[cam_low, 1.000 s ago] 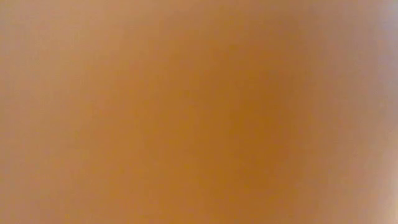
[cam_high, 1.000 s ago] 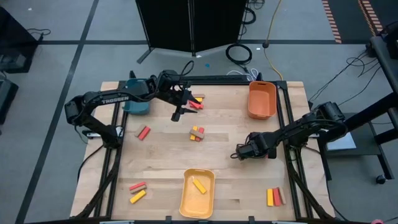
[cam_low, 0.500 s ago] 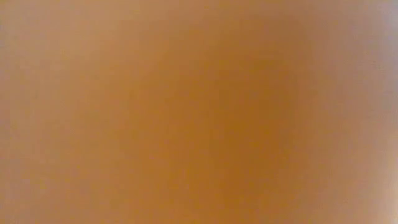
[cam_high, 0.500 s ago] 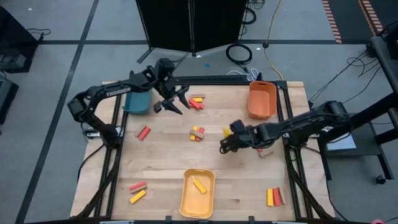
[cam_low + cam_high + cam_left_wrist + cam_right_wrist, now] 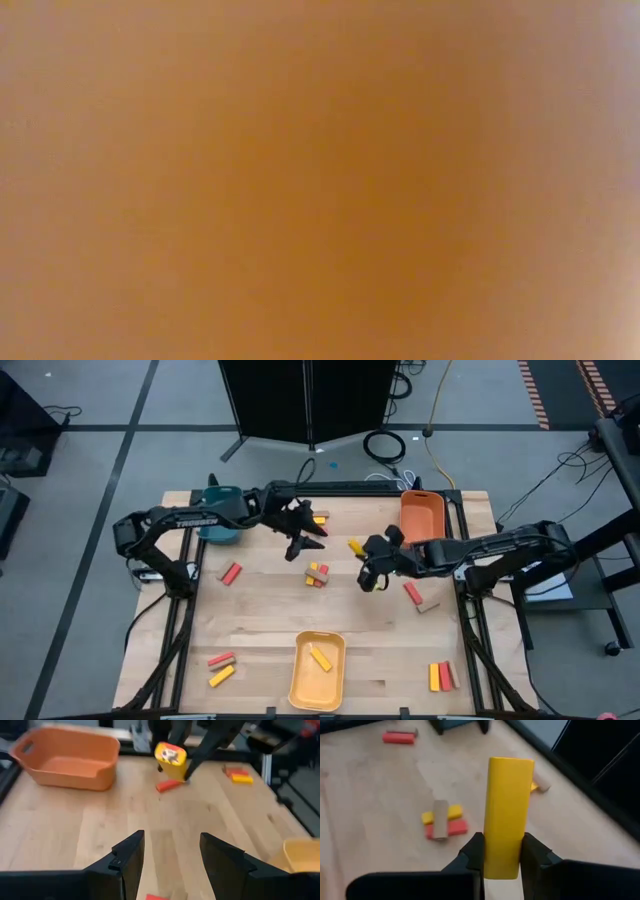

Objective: Sort blocks
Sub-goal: Put the yellow block into the yellow bin

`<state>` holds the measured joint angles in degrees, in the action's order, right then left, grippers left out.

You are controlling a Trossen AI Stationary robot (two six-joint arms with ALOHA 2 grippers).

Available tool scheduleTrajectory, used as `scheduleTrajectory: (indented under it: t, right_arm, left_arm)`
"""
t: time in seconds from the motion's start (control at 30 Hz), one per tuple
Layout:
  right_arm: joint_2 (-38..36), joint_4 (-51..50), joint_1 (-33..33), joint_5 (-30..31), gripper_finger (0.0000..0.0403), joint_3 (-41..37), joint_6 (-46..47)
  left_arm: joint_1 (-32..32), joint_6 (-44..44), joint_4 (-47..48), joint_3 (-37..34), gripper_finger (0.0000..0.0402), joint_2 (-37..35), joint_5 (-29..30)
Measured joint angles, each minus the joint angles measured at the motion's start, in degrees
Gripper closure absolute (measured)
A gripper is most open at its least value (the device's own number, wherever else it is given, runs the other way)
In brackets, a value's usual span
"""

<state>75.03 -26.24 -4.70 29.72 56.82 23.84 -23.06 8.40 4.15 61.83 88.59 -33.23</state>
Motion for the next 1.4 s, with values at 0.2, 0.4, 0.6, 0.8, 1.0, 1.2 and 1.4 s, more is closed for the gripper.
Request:
scheduleTrajectory:
  t: [0.2, 0.4, 0.6, 0.8, 1.0, 1.2, 1.4]
  right_arm:
    - [-1.39, 8.77, 4.43, -6.31, 0.0366, 0.00, -13.52]
    - [2.34, 23.92, 8.84, -21.59, 0.0366, 0.00, -25.30]
    - [6.03, 35.46, 12.61, -33.65, 0.0366, 0.00, -28.61]
    - [10.35, 42.71, 14.83, -39.67, 0.0366, 0.00, -26.79]
    - [12.04, 46.77, 14.94, -39.24, 0.0366, -0.02, -24.62]
    - [12.04, 49.04, 15.29, -37.09, 0.0366, -0.02, -22.84]
    - [13.28, 50.62, 15.65, -36.69, 0.0366, -0.02, -21.53]
  left_arm:
    - [0.25, -15.85, -25.11, -18.38, 0.0215, -11.02, 9.89]
    - [4.14, -24.54, -56.26, -29.61, 0.0215, -12.93, 12.56]
    - [6.33, -21.36, -56.38, -29.65, 0.0215, -12.83, 16.82]
    - [7.31, -16.05, -57.77, -29.60, 0.0215, -12.66, 16.91]
    - [7.59, -12.47, -57.84, -29.56, 0.0215, -12.34, 16.78]
    - [7.46, -11.92, -59.45, -29.54, 0.0215, -12.30, 16.61]
    - [7.44, -10.95, -58.84, -29.31, 0.0215, -12.20, 18.34]
